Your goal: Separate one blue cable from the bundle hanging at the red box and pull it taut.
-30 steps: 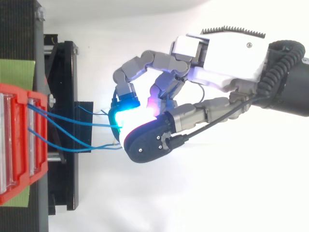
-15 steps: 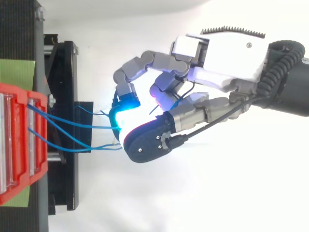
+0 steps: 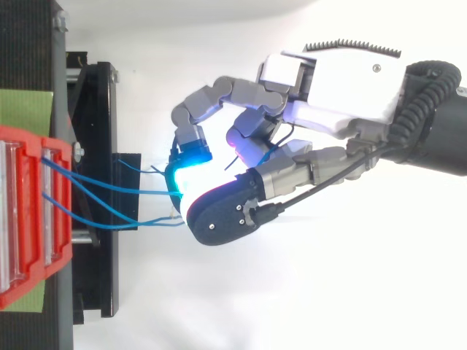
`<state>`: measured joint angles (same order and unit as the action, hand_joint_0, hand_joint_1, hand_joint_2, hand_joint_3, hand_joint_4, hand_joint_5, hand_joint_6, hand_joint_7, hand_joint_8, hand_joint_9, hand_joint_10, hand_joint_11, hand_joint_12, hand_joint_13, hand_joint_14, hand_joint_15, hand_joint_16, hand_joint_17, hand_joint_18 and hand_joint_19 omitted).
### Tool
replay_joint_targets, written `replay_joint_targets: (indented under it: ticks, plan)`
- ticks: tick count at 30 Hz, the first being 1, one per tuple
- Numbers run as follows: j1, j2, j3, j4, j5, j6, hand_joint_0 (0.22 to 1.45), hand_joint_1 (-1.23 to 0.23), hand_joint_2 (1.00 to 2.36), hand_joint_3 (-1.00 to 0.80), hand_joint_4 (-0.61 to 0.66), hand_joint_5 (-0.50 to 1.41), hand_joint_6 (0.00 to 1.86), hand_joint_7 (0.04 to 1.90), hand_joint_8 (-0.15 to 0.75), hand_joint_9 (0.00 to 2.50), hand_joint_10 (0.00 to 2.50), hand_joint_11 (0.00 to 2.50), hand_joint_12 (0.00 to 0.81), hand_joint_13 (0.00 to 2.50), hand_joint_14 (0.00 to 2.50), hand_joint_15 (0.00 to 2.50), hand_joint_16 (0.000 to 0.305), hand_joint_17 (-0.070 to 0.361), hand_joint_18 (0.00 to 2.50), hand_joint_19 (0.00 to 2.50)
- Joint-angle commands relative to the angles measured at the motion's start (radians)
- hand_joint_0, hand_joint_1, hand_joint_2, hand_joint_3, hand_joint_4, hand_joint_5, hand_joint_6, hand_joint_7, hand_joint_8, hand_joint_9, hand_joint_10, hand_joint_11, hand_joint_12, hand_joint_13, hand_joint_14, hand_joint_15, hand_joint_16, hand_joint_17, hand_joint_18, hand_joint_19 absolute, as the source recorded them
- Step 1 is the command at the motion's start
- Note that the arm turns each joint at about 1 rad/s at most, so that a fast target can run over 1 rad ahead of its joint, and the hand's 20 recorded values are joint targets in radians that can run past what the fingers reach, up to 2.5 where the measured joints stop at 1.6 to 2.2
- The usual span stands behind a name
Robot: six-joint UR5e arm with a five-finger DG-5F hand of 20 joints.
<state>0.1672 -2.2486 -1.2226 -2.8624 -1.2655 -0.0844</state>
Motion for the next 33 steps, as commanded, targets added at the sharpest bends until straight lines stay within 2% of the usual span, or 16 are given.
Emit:
replay_joint_targets:
  ticks: [1, 20, 33]
  plan:
    - [0.0, 0.0, 0.0, 0.0, 0.0, 0.0, 0.79, -0.75, 1.02, -0.25, 0.01, -0.19, 0.96, 1.39, 0.298, 0.95, 1.92, 1.35, 0.351, 0.89, 2.49, 1.37, 0.029, 0.066, 1.33, 1.94]
    - [0.0, 0.0, 0.0, 0.0, 0.0, 0.0, 0.79, -0.75, 1.02, -0.25, 0.0, -0.19, 0.96, 1.39, 0.291, 0.95, 1.94, 1.37, 0.342, 0.91, 2.47, 1.39, 0.028, 0.062, 1.32, 1.95]
    - [0.0, 0.0, 0.0, 0.0, 0.0, 0.0, 0.8, -0.75, 1.02, -0.27, -0.02, -0.19, 0.96, 1.41, 0.277, 0.95, 1.95, 1.41, 0.325, 0.93, 2.34, 1.45, 0.026, 0.059, 1.32, 2.03]
